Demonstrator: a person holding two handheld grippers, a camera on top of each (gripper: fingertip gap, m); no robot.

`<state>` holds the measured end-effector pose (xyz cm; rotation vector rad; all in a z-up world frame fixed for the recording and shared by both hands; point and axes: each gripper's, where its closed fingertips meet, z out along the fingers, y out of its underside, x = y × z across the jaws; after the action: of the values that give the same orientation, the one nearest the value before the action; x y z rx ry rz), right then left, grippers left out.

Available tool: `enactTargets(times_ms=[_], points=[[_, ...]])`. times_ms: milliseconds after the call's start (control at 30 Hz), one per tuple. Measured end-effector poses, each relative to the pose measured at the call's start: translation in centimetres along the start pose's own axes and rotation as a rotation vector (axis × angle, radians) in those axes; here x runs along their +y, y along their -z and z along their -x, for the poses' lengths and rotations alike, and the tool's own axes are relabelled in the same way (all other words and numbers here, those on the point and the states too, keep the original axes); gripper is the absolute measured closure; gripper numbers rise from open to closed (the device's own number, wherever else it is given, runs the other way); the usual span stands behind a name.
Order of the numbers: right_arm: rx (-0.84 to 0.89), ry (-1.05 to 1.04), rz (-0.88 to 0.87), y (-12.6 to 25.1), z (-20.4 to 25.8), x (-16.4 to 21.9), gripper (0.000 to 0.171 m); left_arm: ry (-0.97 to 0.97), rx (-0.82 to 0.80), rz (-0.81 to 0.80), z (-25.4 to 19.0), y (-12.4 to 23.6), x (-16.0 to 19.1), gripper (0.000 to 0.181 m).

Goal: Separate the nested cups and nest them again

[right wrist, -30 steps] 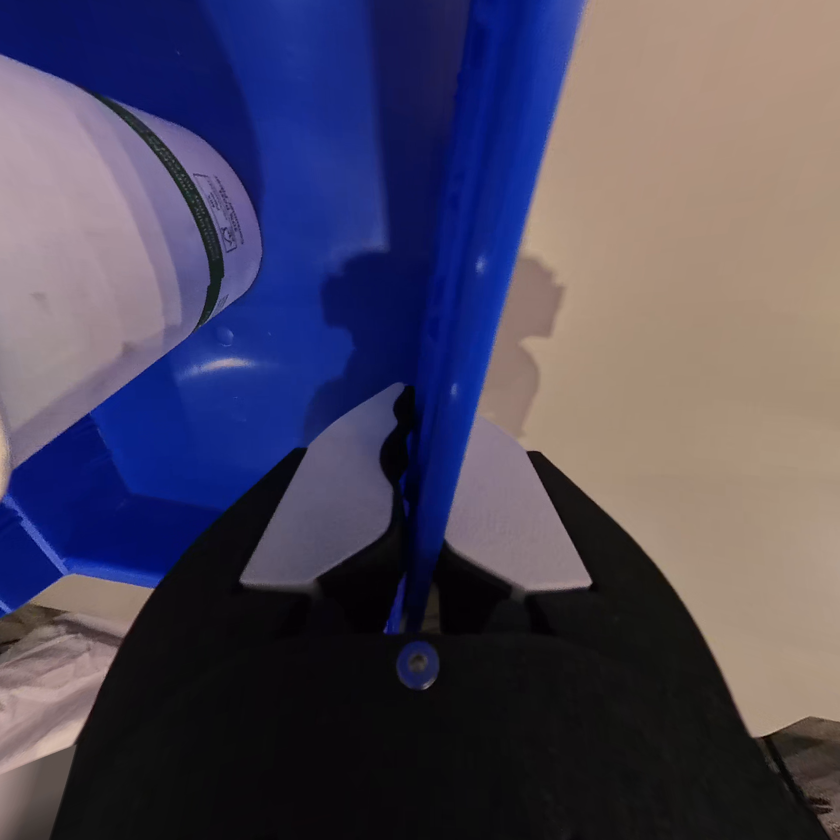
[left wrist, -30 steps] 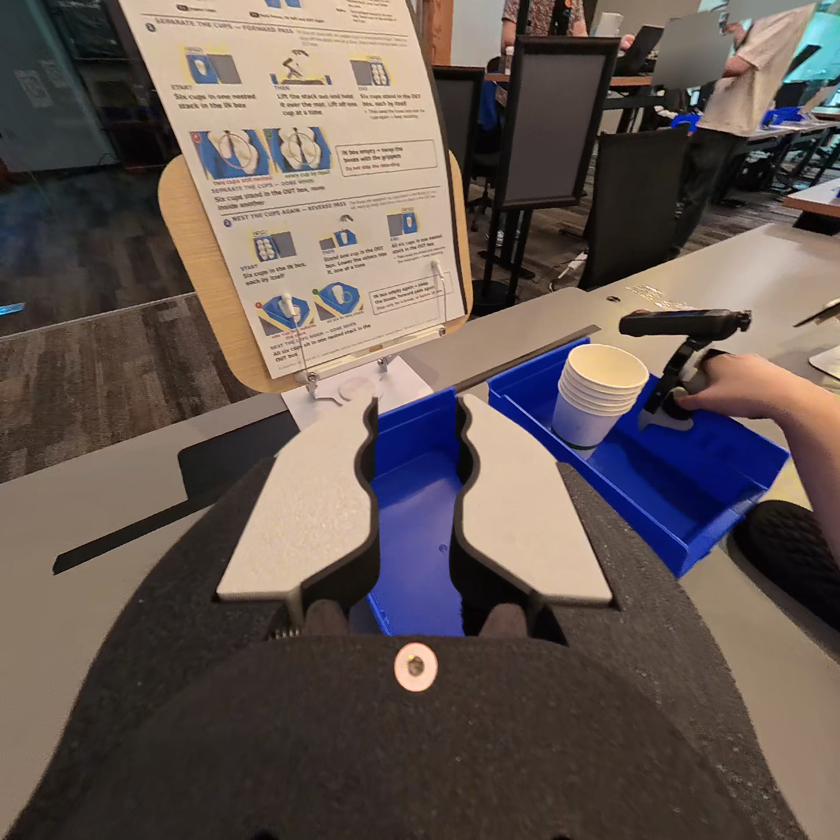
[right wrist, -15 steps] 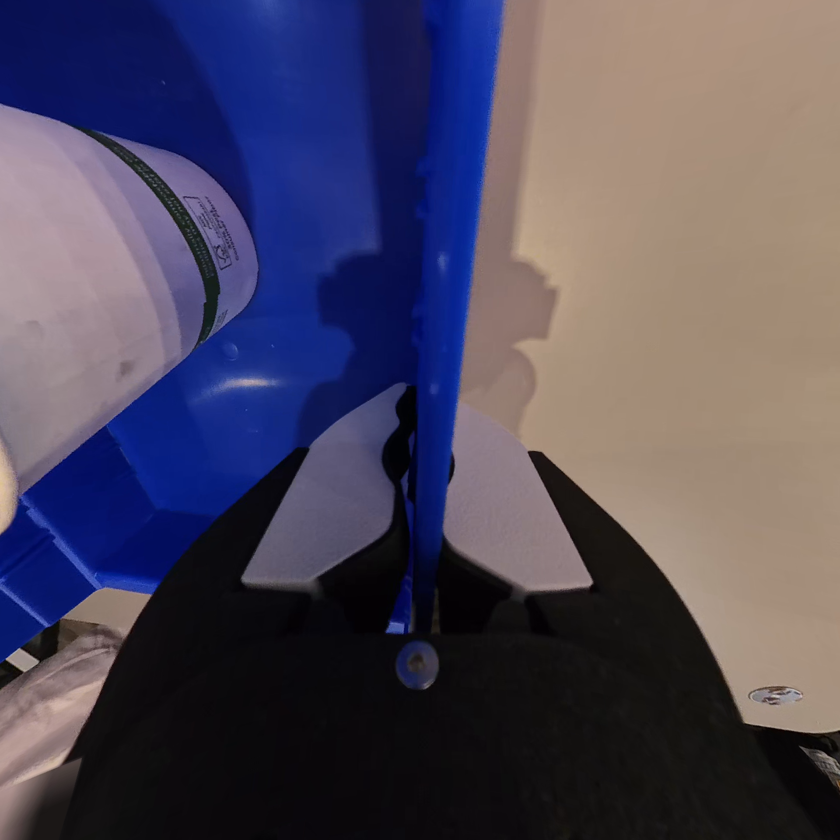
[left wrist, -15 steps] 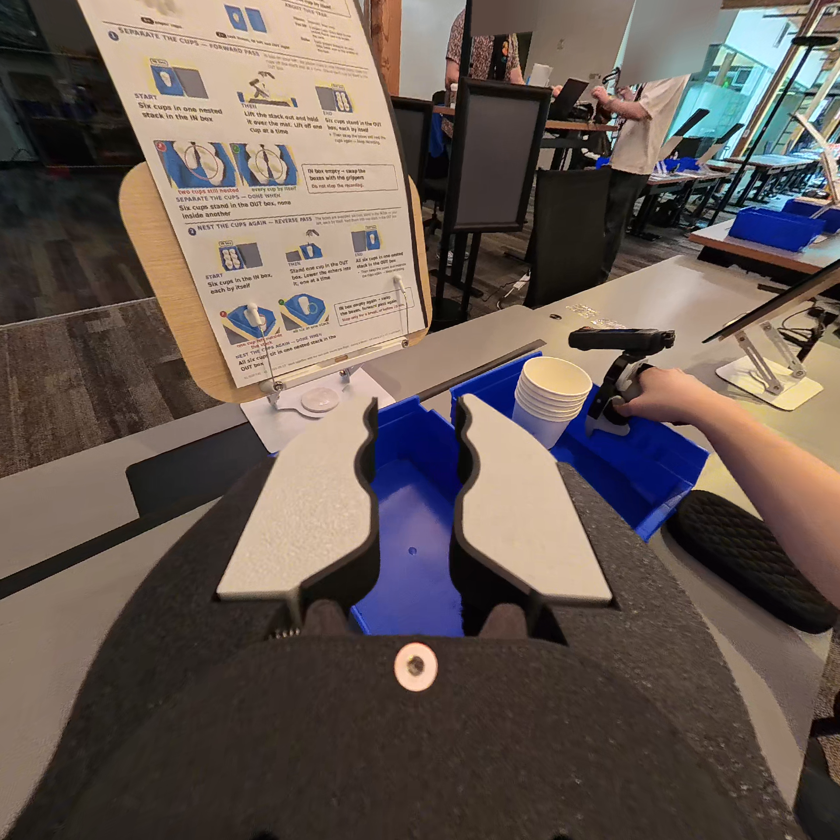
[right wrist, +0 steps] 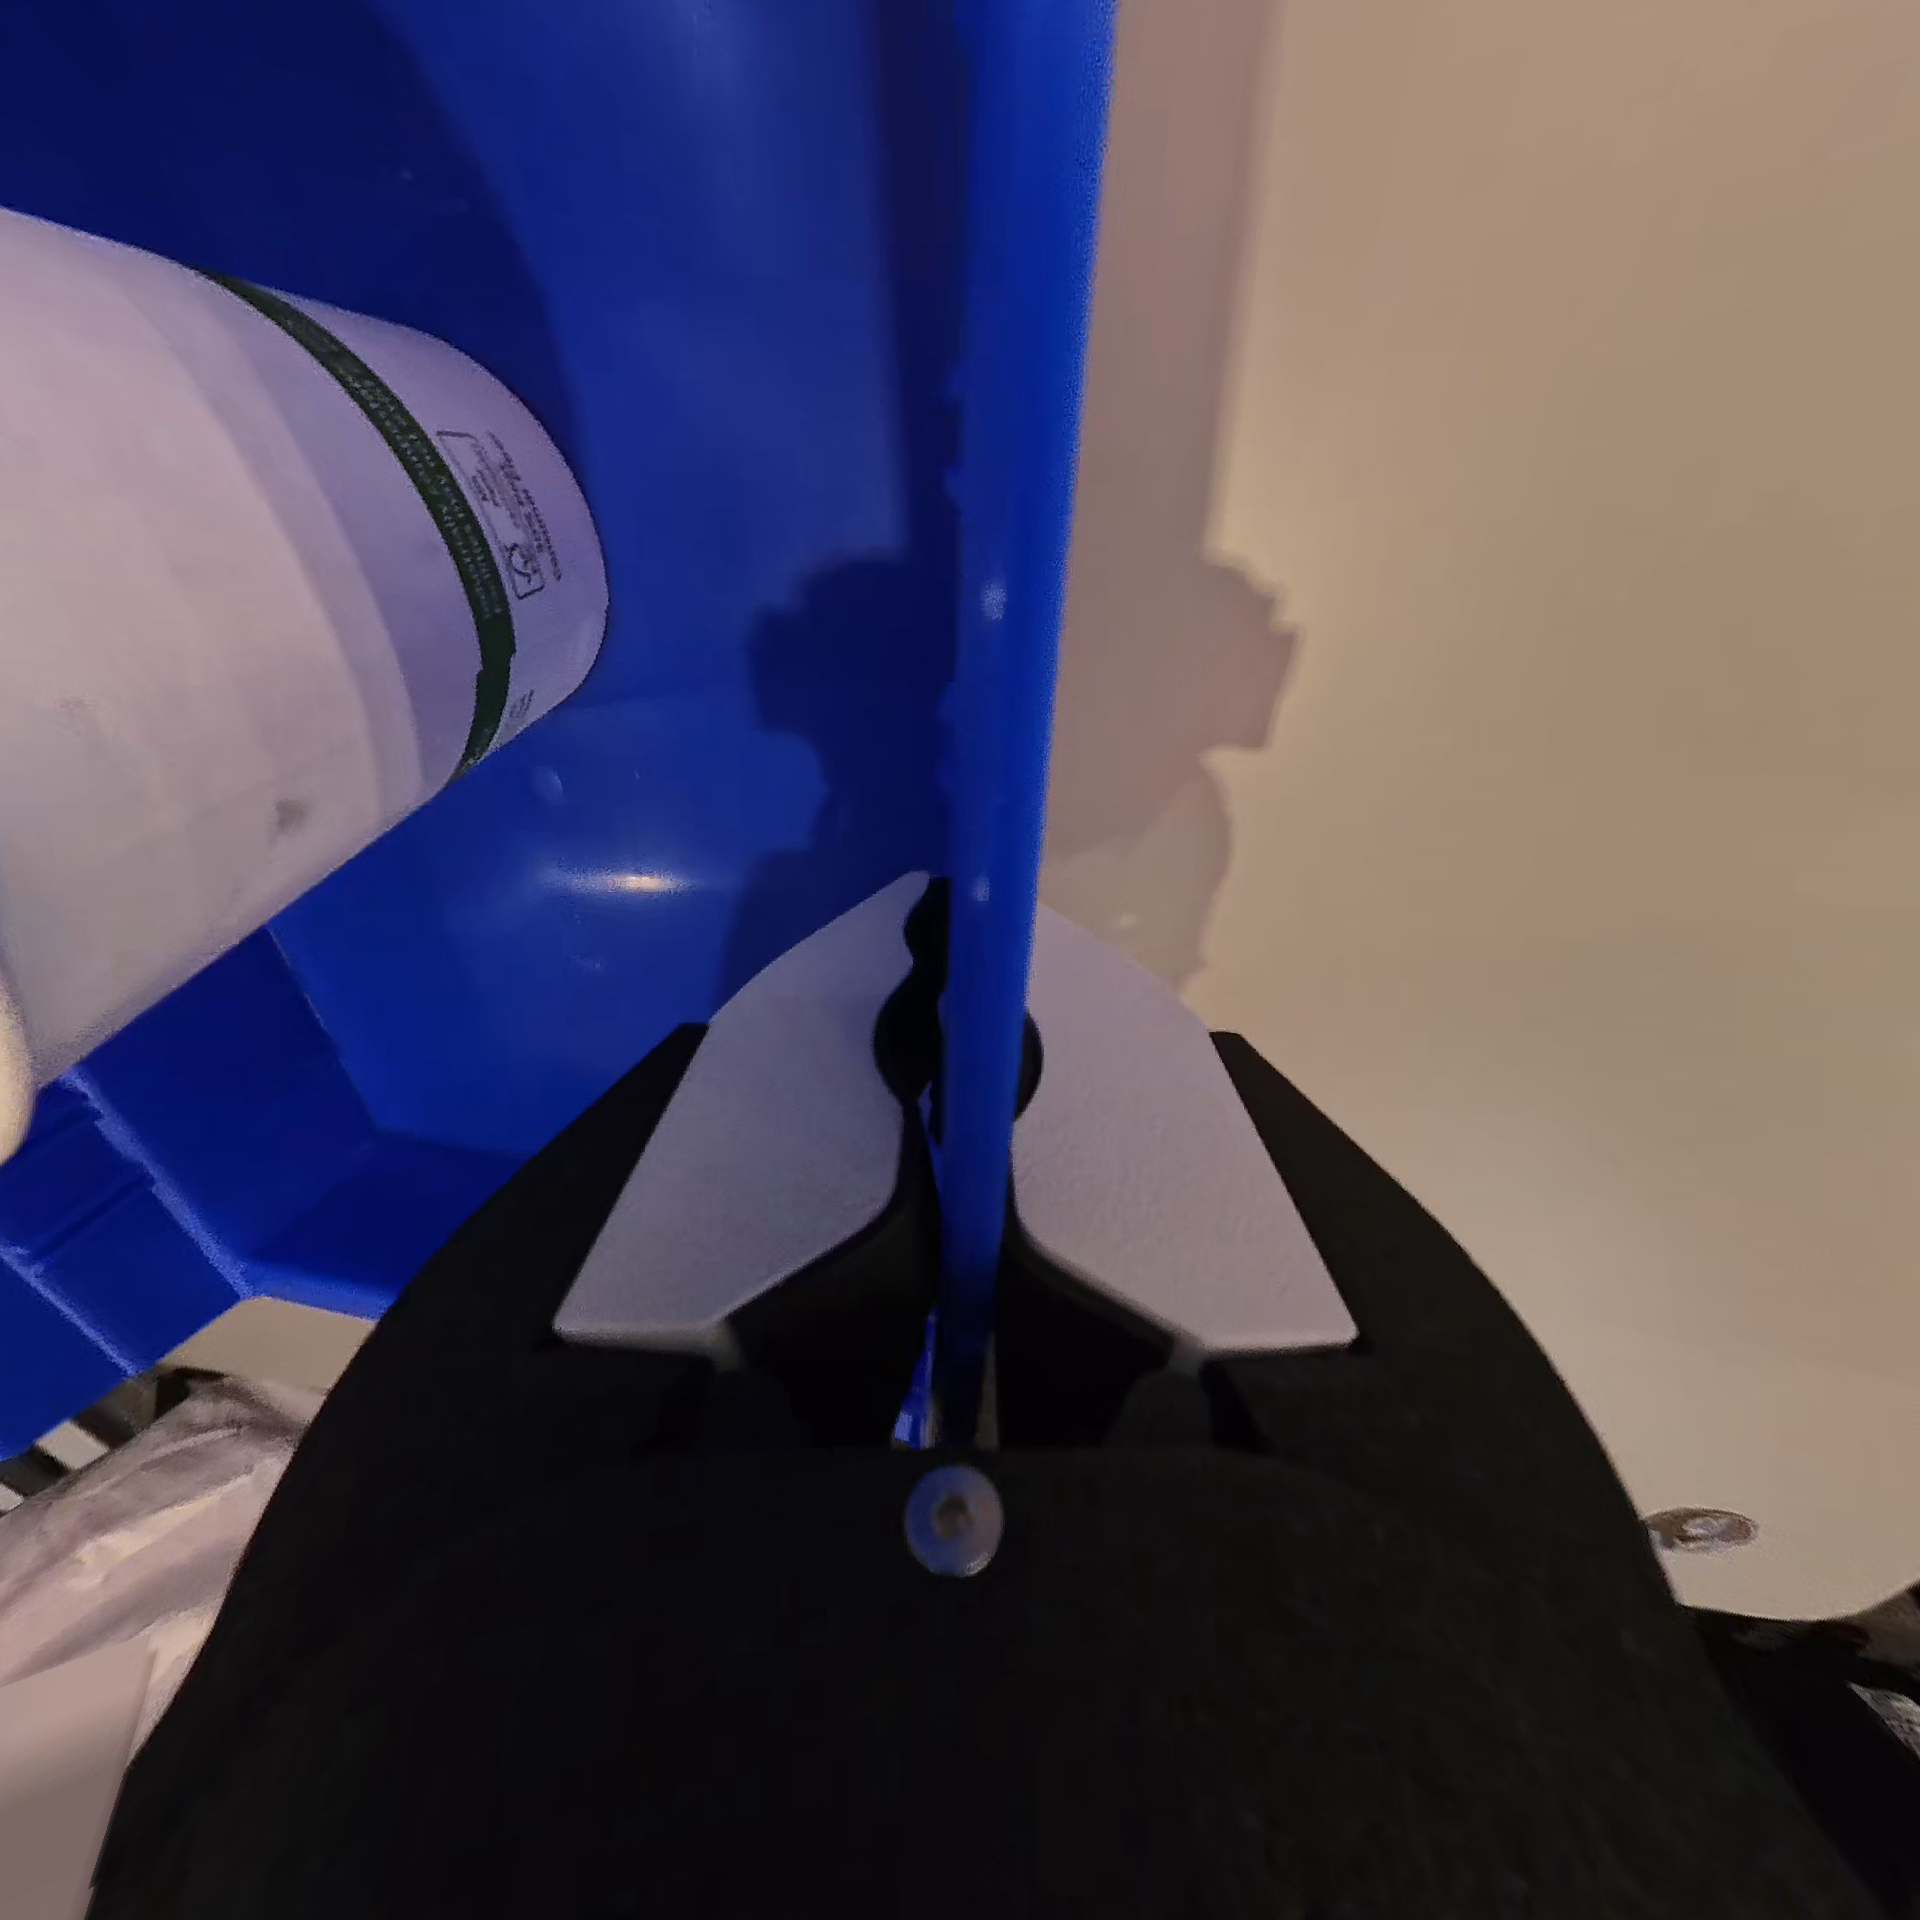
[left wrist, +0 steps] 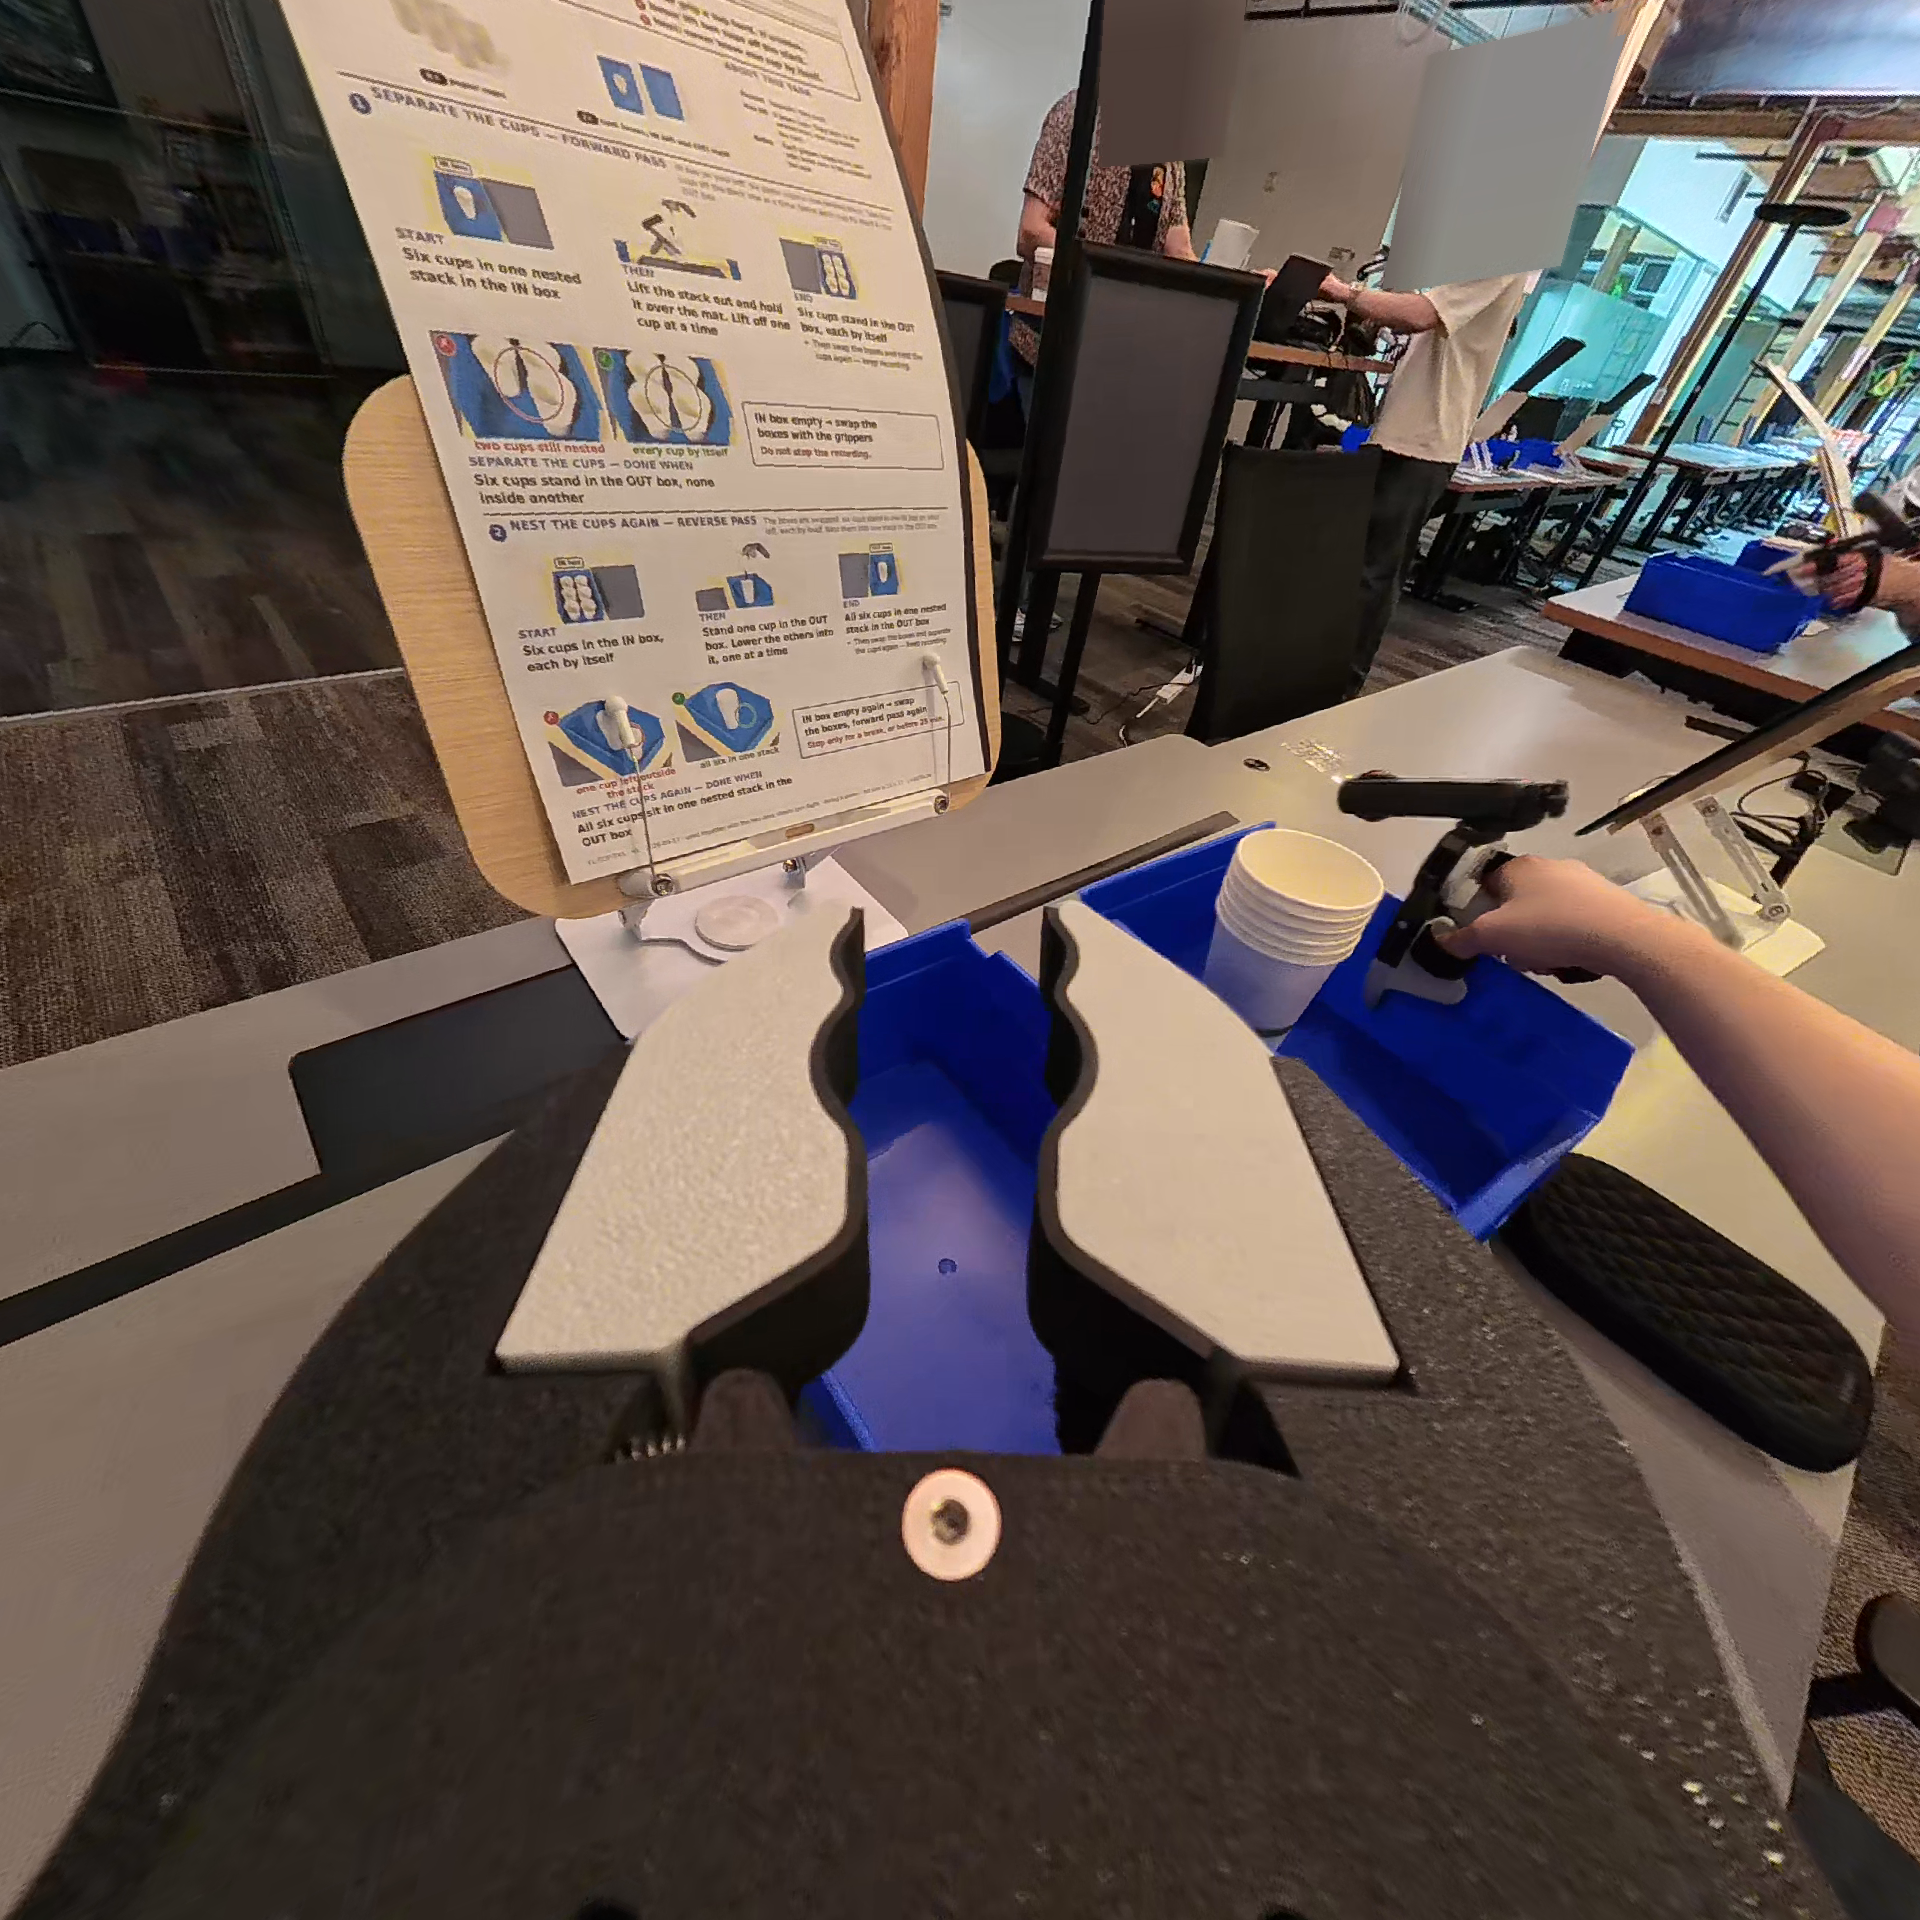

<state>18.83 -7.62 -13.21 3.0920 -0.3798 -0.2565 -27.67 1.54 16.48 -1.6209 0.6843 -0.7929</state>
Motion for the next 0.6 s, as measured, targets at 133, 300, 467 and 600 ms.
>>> enactTargets(times_ms=[133,300,467,600], points=[[-0.038,-0.011,-0.02,1.3,-1.0,0.6,0.166,0.007,-0.009,-0.011,0.5,0.5,-0.2,0.149],[-0.076,-0.025,-0.063,4.8,-1.0,0.7,0.166,-0.008,-0.068,-0.017,1.6,1.8,-0.5,0.149],[-0.014,0.021,-0.057,11.2,1.3,0.6,0.166,-0.003,-0.113,-0.066,2.4,3.7,-1.4,0.149],[0.033,0.098,-0.078,16.0,6.2,-0.6,0.166,-0.011,-0.115,-0.11,1.9,5.3,-2.2,0.15]])
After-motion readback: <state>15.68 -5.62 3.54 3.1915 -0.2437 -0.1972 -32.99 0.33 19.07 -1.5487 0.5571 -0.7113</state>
